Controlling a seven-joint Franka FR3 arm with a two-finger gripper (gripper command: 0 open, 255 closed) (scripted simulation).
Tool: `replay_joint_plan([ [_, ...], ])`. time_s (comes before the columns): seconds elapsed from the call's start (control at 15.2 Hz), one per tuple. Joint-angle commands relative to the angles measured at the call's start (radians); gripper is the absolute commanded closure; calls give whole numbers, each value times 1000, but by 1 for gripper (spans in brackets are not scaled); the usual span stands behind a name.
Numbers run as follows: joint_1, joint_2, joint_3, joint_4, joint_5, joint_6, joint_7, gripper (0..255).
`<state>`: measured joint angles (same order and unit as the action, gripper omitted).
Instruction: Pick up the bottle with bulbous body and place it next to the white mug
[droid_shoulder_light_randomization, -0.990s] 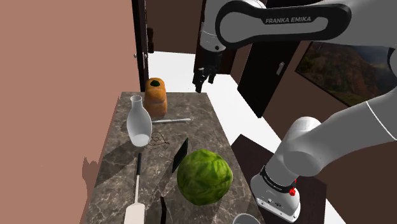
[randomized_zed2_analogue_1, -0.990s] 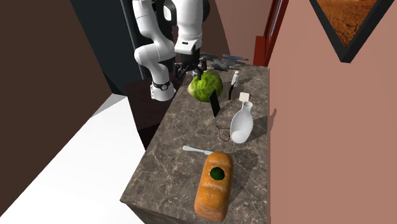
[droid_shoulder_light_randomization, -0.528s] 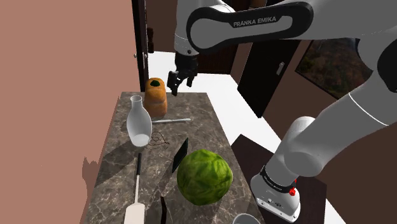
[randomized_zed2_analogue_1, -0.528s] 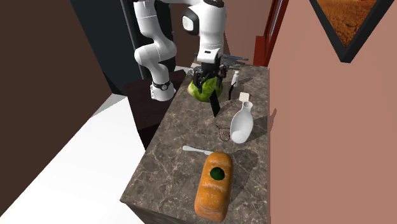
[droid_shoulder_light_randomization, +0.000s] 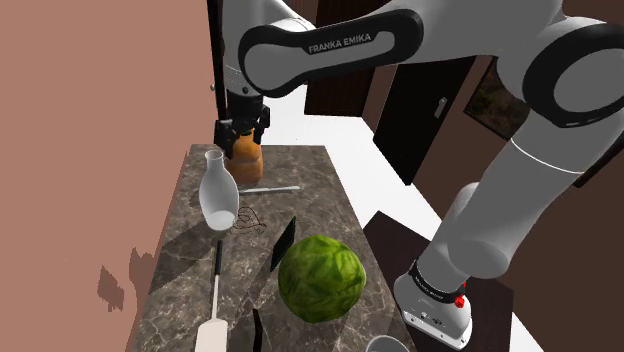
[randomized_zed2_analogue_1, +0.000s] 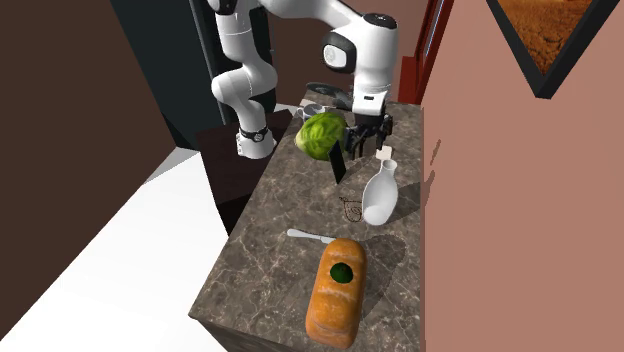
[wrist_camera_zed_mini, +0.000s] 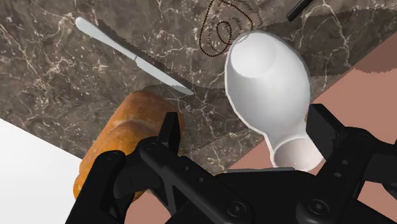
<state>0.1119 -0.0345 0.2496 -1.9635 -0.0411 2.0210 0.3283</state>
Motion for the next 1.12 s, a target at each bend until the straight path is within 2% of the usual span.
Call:
replay_joint_plan([
  [0.0,9,62,11,59,-15,10,28,0],
  [0.26,38,199,29,202,-55,12,90,0],
  [0.73,40,234,25,154,-69,94,99,0],
  [1.06,41,237,25,150,-70,101,100,0],
])
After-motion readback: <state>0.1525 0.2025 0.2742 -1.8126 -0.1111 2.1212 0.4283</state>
